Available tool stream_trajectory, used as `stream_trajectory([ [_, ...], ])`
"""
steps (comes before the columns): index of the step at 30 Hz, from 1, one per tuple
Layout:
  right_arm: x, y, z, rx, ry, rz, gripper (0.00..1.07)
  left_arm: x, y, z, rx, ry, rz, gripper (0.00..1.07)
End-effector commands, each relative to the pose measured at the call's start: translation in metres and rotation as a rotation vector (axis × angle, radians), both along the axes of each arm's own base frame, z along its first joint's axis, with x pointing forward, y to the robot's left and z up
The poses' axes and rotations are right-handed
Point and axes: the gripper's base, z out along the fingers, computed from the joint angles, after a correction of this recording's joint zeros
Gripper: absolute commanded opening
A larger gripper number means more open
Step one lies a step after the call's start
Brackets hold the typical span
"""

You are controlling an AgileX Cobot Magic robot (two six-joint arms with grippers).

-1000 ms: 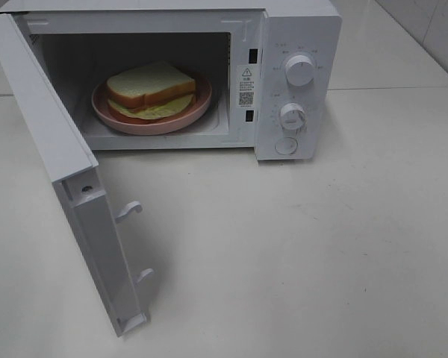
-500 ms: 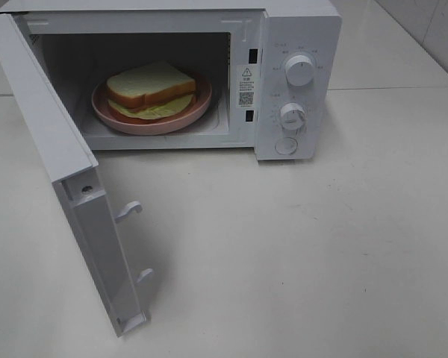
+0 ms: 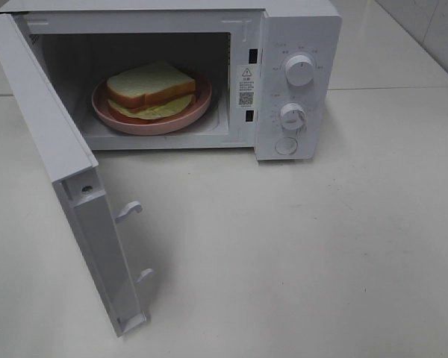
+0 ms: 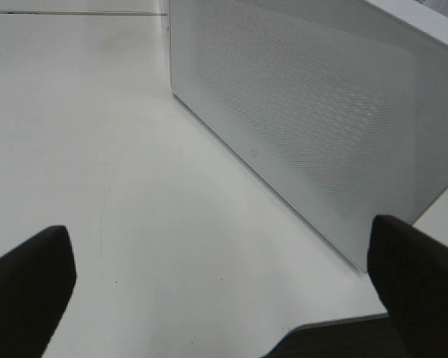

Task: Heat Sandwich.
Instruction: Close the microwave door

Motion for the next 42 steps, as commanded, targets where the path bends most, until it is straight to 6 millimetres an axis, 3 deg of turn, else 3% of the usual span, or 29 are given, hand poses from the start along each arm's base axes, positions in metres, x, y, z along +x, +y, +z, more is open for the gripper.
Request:
stream_trajectory([
  [1, -0.003, 0.0, 0.0, -0.006, -0.04, 0.001, 0.76, -0.001, 0.0, 0.001, -0.004, -0.024, -0.008, 1.0],
  [15, -0.003, 0.0, 0.0, -0.006, -0.04, 0.001, 0.76, 0.0, -0.002, 0.002, -0.038, -0.021, -0.017, 1.0],
  [23, -0.003, 0.0, 0.0, -0.006, -0.04, 0.001, 0.76, -0.001, -0.001, 0.015, -0.045, -0.116, -0.006, 0.97],
  [29, -0.003, 0.0, 0.0, -0.006, -0.04, 0.001, 0.76, 0.014, 0.002, 0.019, -0.015, -0.122, 0.026, 0.91],
  [33, -0.003, 0.0, 0.0, -0.006, -0.04, 0.001, 0.76, 0.031, 0.002, 0.02, -0.007, -0.103, 0.036, 0.84],
  [37, -0.003, 0.0, 0.0, -0.003, -0.04, -0.002, 0.76, 0.055, 0.001, 0.016, 0.009, -0.039, 0.049, 0.65],
  [38, -0.003, 0.0, 0.0, -0.003, -0.04, -0.002, 0.76, 0.055, 0.001, 0.016, 0.009, -0.039, 0.049, 0.65],
  [41, -0.003, 0.0, 0.0, -0.003, -0.04, -0.002, 0.76, 0.076, 0.001, 0.014, 0.018, 0.015, 0.056, 0.44],
  [42, -0.003, 0.0, 0.0, -0.003, -0.04, -0.002, 0.76, 0.076, 0.001, 0.014, 0.018, 0.015, 0.056, 0.44],
])
